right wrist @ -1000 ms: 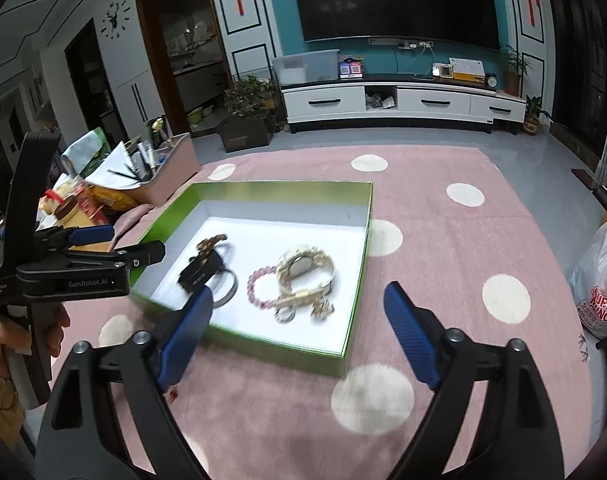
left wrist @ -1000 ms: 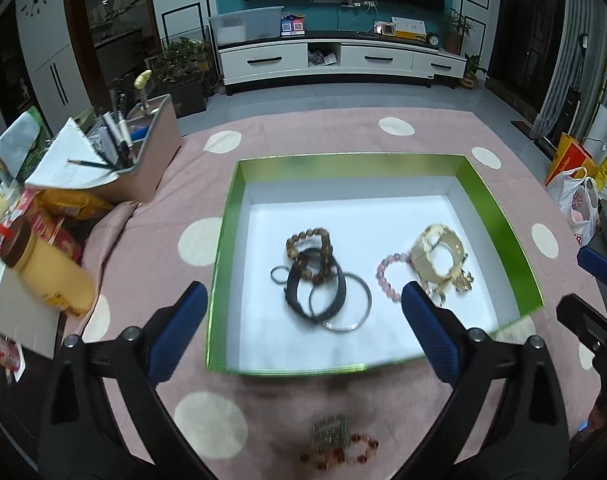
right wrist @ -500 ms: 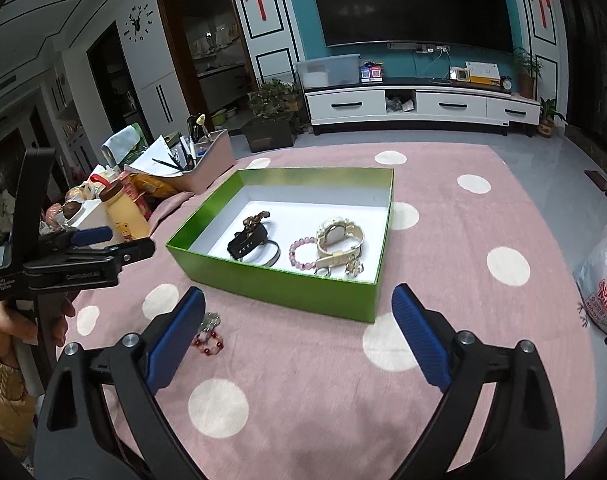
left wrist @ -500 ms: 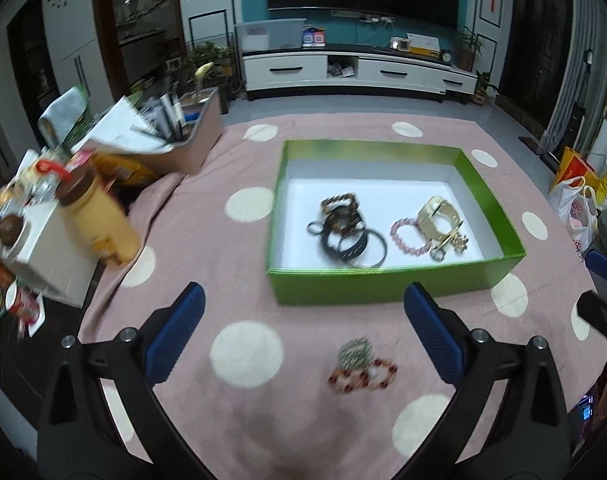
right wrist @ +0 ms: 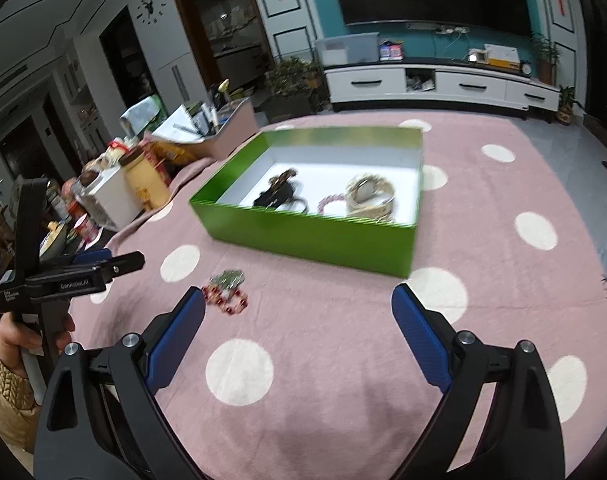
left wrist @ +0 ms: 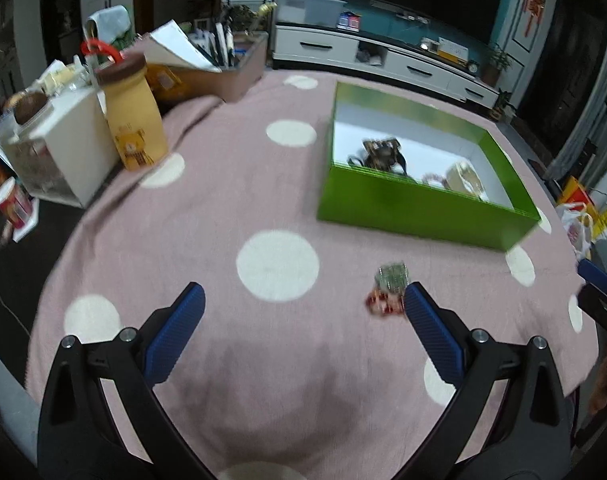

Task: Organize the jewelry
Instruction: 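Withdraw both grippers from the box toward the two bracelets on the rug, then grasp the red bead bracelet with the left gripper while the right grasps the green charm bracelet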

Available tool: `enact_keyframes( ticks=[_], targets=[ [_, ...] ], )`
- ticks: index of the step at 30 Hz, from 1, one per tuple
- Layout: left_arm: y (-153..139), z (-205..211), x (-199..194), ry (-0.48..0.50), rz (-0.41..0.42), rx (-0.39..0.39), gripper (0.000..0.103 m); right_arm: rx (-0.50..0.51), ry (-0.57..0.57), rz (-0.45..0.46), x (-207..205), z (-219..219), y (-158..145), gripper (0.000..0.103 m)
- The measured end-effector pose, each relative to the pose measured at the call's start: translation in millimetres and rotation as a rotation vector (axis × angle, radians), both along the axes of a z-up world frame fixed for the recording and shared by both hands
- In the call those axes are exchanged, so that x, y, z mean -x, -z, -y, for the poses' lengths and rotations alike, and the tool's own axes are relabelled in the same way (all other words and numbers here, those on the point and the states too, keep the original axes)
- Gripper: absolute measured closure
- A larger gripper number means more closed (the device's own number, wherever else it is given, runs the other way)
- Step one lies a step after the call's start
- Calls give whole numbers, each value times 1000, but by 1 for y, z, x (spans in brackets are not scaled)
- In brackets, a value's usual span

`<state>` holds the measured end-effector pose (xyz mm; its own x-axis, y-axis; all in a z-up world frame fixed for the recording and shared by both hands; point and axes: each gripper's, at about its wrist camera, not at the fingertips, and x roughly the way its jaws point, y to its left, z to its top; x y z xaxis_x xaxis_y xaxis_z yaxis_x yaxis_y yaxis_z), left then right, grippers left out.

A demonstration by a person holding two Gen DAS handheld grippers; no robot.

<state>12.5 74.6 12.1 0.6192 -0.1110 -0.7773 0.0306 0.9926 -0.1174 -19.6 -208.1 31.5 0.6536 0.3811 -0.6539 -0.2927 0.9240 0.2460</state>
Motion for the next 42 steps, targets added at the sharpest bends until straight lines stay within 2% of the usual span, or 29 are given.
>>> enact_keyframes(
  ticks=[4, 9, 15, 22, 25, 26, 27, 29, 36, 39, 42],
  targets=[
    [20, 3, 6, 39, -31, -7, 2, 16, -76, -23, -4, -22, 17, 11],
    [30, 4, 6, 63, -48, 3, 2, 44, -173, -39, -17, -53, 32, 30],
    [36, 2, 1, 79, -54, 18, 2, 134, -289, -52, -45, -97, 50, 54],
    [42, -4, -5, 89, -65, 38, 2, 215, -400, -46, -68, -134, 68, 65],
    [44, -3, -6, 99, -71, 46, 2, 249, -422, -51, -75, -142, 75, 74],
    [45, -2, -7, 103, -73, 47, 2, 256, -423, -40, -76, -143, 76, 80],
    [46, 0, -8, 110, -75, 51, 2, 257, -422, -33, -78, -143, 76, 90],
    [46, 2, -9, 118, -77, 56, 2, 243, -404, -21, -81, -139, 72, 92],
    [45, 25, -19, 176, -70, 76, 4, 25, -300, -29, -84, -95, 51, 92],
    [46, 40, -25, 204, -67, 72, 8, -38, -239, -5, -75, -67, 36, 92],
    [49, 54, -32, 227, -69, 68, 15, -60, -197, 3, -68, -48, 31, 92]
  ],
)
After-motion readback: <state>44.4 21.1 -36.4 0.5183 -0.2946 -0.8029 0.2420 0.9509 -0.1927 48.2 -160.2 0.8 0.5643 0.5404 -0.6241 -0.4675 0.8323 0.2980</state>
